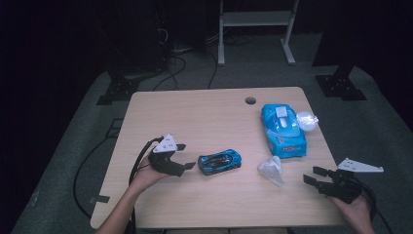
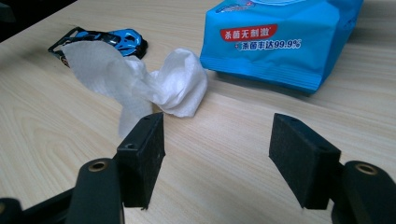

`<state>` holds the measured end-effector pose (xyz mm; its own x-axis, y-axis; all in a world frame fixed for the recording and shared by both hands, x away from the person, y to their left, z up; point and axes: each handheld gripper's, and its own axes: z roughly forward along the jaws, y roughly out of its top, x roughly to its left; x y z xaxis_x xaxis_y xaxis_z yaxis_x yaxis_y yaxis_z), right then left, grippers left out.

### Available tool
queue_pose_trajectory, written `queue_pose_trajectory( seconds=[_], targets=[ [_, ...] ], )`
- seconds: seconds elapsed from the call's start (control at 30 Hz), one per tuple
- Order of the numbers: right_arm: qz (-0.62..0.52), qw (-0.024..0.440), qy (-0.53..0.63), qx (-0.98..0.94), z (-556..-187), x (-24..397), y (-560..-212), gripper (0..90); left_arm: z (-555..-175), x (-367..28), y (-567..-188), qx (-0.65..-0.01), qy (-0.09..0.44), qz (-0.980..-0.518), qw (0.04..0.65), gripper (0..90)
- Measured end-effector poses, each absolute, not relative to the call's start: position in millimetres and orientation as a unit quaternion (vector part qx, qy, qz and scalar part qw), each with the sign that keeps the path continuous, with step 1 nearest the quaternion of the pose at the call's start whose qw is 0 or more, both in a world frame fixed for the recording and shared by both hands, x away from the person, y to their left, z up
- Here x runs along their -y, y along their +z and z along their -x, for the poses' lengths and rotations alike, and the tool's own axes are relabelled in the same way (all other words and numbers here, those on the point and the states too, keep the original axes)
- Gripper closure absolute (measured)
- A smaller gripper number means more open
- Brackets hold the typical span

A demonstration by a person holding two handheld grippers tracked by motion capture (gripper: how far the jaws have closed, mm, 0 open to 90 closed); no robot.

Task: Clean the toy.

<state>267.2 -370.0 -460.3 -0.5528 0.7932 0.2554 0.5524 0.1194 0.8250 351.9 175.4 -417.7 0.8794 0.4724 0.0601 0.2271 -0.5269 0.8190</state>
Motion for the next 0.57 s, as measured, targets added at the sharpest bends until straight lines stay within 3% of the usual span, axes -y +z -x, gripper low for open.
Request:
queue_pose_trajectory(
  seconds=[0.57],
  targets=[
    [-0.455,0.124,0.494,-0.731,-267,372,-464,34.1,-342,-188,-423,-0.218,0.138,-0.859,0.443,20.7]
  ],
)
